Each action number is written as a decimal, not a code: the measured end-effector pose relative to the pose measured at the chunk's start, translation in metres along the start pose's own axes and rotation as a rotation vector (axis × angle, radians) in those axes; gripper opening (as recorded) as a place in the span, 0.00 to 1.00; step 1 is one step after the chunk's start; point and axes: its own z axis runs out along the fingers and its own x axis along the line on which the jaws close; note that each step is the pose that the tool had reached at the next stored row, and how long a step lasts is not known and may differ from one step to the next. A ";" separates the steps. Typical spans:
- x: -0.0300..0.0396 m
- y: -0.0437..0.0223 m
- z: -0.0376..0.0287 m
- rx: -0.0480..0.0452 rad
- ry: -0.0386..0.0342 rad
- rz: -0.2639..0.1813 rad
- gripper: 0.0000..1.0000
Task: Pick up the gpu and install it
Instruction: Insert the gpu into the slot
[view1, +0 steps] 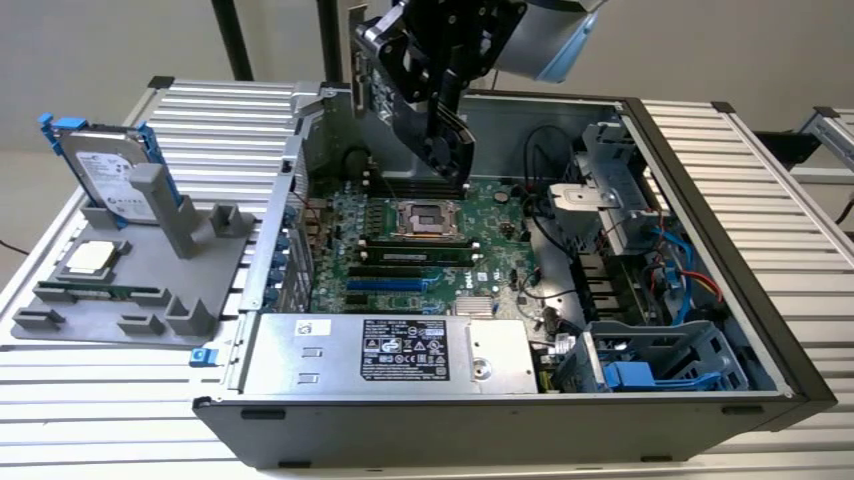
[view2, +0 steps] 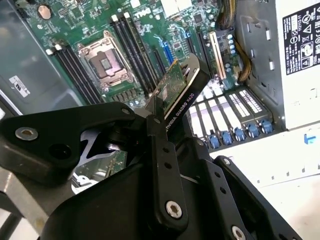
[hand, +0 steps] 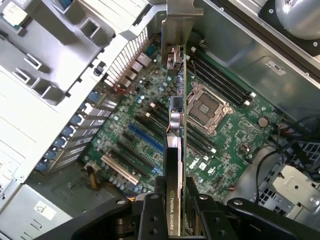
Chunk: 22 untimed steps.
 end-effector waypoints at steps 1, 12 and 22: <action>0.0000 0.0000 -0.0001 -0.0002 0.0006 -0.008 0.00; -0.0007 -0.0004 -0.0005 -0.0021 0.0054 -0.084 0.00; -0.0026 -0.0019 -0.0007 -0.0034 0.0090 -0.140 0.00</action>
